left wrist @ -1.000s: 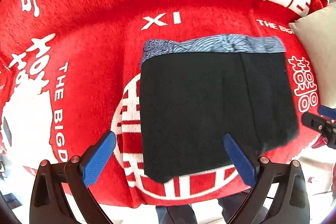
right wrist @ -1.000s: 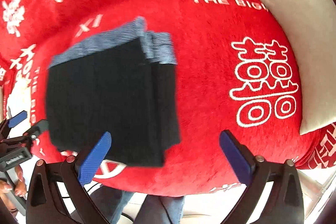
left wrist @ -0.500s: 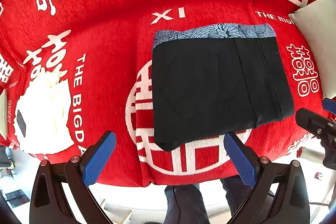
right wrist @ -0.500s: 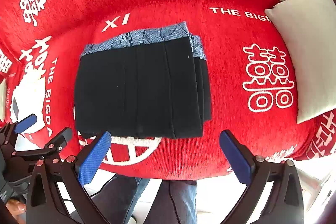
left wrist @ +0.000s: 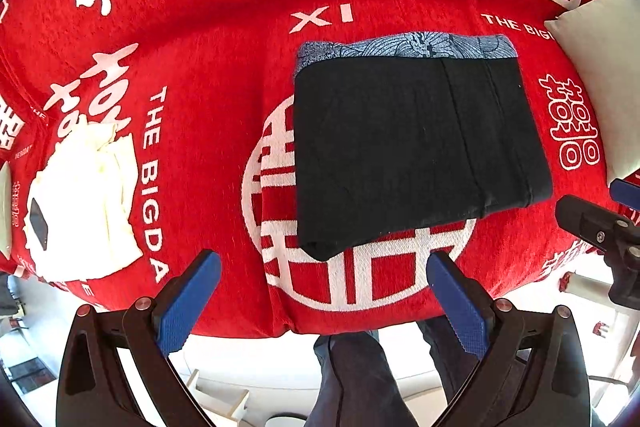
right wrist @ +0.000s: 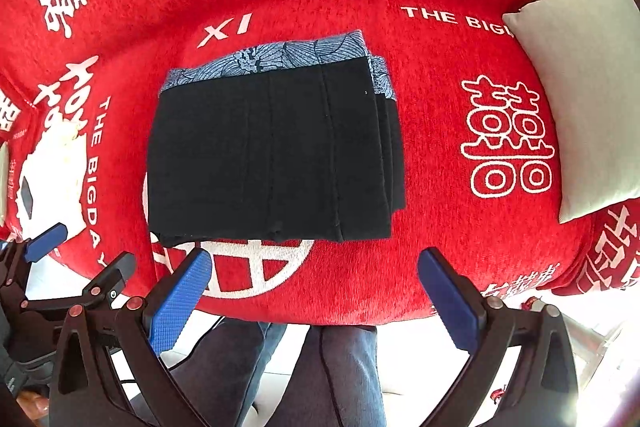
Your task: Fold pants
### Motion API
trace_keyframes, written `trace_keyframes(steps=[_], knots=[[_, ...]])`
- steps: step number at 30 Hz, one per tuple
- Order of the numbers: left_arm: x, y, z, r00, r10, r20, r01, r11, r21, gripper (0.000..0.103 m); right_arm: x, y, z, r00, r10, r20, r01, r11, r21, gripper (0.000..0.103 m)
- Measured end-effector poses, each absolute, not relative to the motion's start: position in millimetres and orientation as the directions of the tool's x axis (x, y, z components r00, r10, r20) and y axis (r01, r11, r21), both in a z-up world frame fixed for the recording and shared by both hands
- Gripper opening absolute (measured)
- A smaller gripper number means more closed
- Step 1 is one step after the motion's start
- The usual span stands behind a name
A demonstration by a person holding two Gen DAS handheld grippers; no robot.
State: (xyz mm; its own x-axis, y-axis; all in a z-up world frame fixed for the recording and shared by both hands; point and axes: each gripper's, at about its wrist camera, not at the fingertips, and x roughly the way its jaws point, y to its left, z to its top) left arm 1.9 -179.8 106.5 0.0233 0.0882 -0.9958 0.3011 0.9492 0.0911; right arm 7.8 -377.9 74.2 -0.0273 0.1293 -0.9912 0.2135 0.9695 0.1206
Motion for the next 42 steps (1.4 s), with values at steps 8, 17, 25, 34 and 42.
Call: trace_keyframes(steps=[8, 17, 25, 34, 42], knots=[[2.6, -180.0, 107.8, 0.014, 0.084, -0.996, 0.313, 0.946, 0.084, 0.103, 10.2, -375.6, 76.3, -0.030, 0.137, -0.990, 0.219, 0.967, 0.128, 0.103], [5.4, -179.4, 109.6, 0.015, 0.086, -0.996, 0.317, 0.945, 0.086, 0.103, 13.0, -373.8, 78.0, -0.026, 0.140, -0.990, 0.224, 0.966, 0.130, 0.103], [5.0, -179.7, 109.8, 0.010, 0.085, -0.996, 0.313, 0.946, 0.084, 0.103, 13.7, -375.5, 78.2, -0.026, 0.127, -0.992, 0.221, 0.968, 0.118, 0.103], [4.7, -180.6, 109.7, 0.011, 0.091, -0.996, 0.317, 0.944, 0.089, 0.103, 14.4, -376.5, 77.9, -0.026, 0.120, -0.992, 0.214, 0.970, 0.112, 0.103], [3.5, -183.0, 109.7, 0.018, 0.090, -0.996, 0.330, 0.939, 0.091, 0.103, 15.8, -376.1, 77.1, -0.032, 0.112, -0.993, 0.208, 0.973, 0.103, 0.103]])
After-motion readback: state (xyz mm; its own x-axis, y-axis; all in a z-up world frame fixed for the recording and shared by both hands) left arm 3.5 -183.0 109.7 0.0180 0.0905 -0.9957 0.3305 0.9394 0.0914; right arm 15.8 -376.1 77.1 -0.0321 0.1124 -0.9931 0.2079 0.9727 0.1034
